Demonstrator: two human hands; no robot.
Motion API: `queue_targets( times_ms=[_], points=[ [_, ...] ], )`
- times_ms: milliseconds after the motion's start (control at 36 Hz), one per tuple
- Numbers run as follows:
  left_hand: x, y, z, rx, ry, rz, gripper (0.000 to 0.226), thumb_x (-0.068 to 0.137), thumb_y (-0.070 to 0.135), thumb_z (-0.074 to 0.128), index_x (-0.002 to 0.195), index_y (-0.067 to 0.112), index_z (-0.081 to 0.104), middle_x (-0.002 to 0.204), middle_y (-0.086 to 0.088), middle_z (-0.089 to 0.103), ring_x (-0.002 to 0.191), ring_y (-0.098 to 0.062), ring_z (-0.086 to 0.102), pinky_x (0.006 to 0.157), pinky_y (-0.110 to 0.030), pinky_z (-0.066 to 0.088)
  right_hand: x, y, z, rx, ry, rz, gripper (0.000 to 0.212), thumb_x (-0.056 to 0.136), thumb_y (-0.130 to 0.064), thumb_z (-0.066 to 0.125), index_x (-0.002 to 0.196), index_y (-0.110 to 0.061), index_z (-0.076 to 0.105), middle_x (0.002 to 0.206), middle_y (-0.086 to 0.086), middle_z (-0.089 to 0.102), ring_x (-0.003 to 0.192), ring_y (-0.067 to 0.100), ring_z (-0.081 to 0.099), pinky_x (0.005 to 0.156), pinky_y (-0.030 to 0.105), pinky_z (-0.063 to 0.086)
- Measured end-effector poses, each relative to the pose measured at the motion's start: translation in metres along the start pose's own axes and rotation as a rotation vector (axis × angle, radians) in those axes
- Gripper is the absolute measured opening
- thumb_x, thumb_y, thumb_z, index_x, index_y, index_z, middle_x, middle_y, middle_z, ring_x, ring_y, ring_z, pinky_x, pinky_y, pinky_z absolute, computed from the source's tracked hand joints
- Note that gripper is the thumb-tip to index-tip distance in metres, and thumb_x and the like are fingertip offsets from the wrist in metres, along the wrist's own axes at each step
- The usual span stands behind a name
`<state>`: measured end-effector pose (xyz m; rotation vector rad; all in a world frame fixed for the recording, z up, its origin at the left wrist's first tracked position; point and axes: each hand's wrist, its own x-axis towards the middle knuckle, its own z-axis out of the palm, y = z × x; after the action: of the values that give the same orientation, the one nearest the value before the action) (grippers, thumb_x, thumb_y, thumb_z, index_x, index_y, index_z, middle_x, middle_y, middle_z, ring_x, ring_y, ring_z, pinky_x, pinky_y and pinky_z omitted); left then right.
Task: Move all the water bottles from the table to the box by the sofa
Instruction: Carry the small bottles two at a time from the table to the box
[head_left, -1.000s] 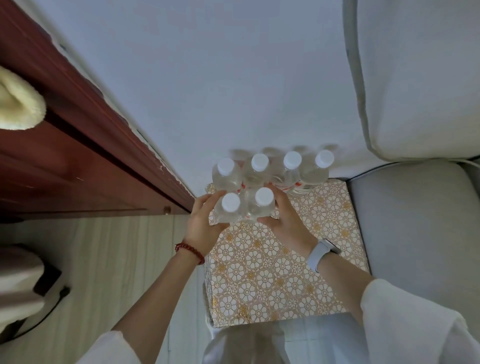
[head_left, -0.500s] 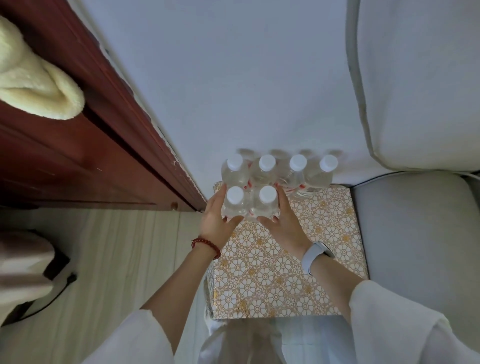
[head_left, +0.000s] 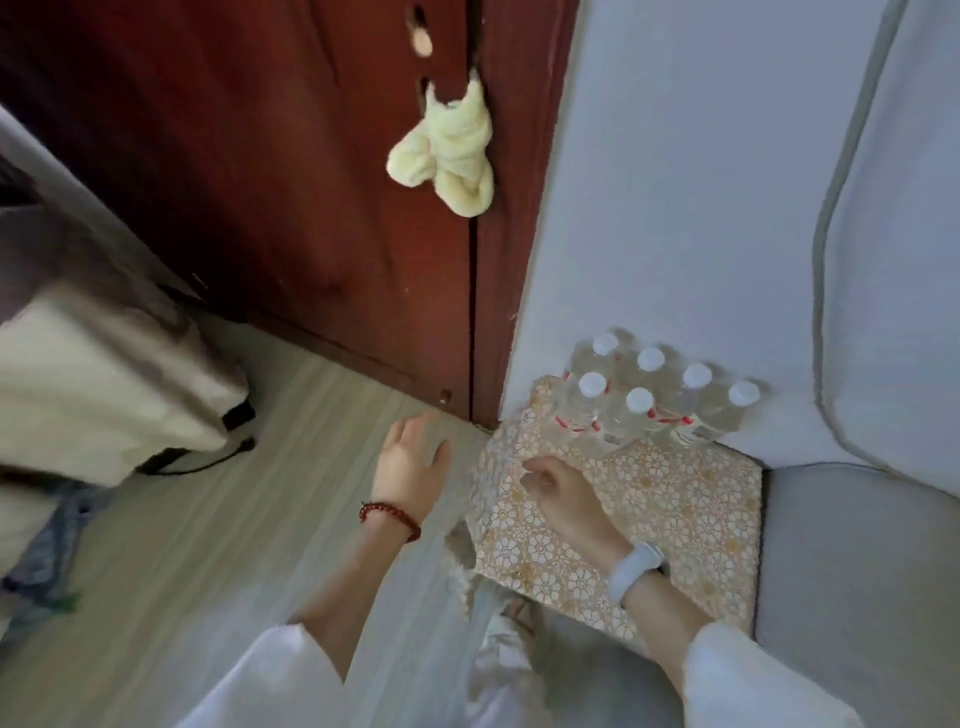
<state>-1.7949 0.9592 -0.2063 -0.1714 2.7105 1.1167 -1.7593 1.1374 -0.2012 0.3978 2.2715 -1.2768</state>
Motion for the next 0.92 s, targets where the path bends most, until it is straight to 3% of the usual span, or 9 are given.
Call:
queue_targets(
  times_ms=[111, 167, 250, 472, 611, 722, 917],
  points=[
    [-0.058, -0.050, -0.088, 0.006, 0.195, -0.074, 0.042, 0.089, 0.020, 0.055, 0.129, 0.009, 0.047, 0.128, -0.012, 0.051, 0.120, -0.027, 0.046, 0.094, -0.027, 0.036, -0.027, -0.067, 0.064, -0.106, -0.087, -0.170, 0.029, 0.095, -0.021, 0.044, 0.120, -0.010, 0.054, 0.120, 0.008, 0.060, 0.111, 0.018, 0.056, 0.092, 0.026, 0.044],
    [-0.097, -0.084, -0.133, 0.005, 0.300, -0.138, 0.041, 0.088, 0.019, 0.057, 0.126, 0.007, 0.050, 0.123, -0.014, 0.054, 0.117, -0.031, 0.048, 0.093, -0.030, 0.038, -0.048, -0.102, 0.106, -0.118, -0.107, -0.263, 0.026, 0.093, -0.016, 0.046, 0.115, -0.008, 0.058, 0.110, 0.011, 0.064, 0.104, 0.023, 0.059, 0.083, 0.023, 0.043],
    [-0.175, -0.146, -0.200, 0.022, 0.458, -0.250, 0.042, 0.086, 0.021, 0.059, 0.125, 0.009, 0.051, 0.120, -0.013, 0.056, 0.112, -0.030, 0.052, 0.094, -0.033, 0.041, -0.095, -0.150, 0.181, -0.144, -0.186, -0.395, 0.024, 0.092, -0.014, 0.048, 0.112, -0.006, 0.060, 0.095, 0.006, 0.062, 0.091, 0.017, 0.058, 0.069, 0.015, 0.035],
    [-0.459, -0.310, -0.324, -0.034, 0.868, -0.576, 0.036, 0.087, 0.021, 0.059, 0.120, 0.007, 0.056, 0.118, -0.014, 0.059, 0.112, -0.028, 0.054, 0.095, -0.034, 0.041, -0.275, -0.208, 0.420, -0.323, -0.597, -0.658, 0.025, 0.093, -0.020, 0.047, 0.115, -0.013, 0.058, 0.098, -0.002, 0.057, 0.091, 0.010, 0.053, 0.079, 0.018, 0.039],
    [-0.628, -0.381, -0.356, -0.069, 1.061, -0.824, 0.037, 0.088, 0.023, 0.057, 0.120, 0.005, 0.055, 0.118, -0.014, 0.058, 0.112, -0.027, 0.054, 0.096, -0.036, 0.041, -0.393, -0.215, 0.563, -0.486, -0.864, -0.796, 0.024, 0.091, -0.017, 0.050, 0.114, -0.012, 0.058, 0.098, -0.001, 0.058, 0.095, 0.013, 0.054, 0.088, 0.027, 0.041],
    [-0.736, -0.421, -0.355, -0.150, 1.195, -1.016, 0.037, 0.089, 0.025, 0.056, 0.122, 0.008, 0.054, 0.122, -0.011, 0.058, 0.113, -0.025, 0.054, 0.095, -0.035, 0.042, -0.478, -0.209, 0.657, -0.619, -1.052, -0.904, 0.026, 0.092, -0.017, 0.049, 0.116, -0.012, 0.057, 0.098, -0.001, 0.058, 0.092, 0.010, 0.052, 0.078, 0.018, 0.036],
    [-0.868, -0.495, -0.349, -0.303, 1.409, -1.259, 0.034, 0.087, 0.023, 0.059, 0.118, 0.008, 0.057, 0.119, -0.010, 0.061, 0.108, -0.023, 0.058, 0.091, -0.029, 0.041, -0.592, -0.195, 0.811, -0.864, -1.308, -1.097, 0.031, 0.094, -0.020, 0.046, 0.123, -0.010, 0.052, 0.119, 0.008, 0.060, 0.101, 0.014, 0.054, 0.081, 0.019, 0.037]
  ],
)
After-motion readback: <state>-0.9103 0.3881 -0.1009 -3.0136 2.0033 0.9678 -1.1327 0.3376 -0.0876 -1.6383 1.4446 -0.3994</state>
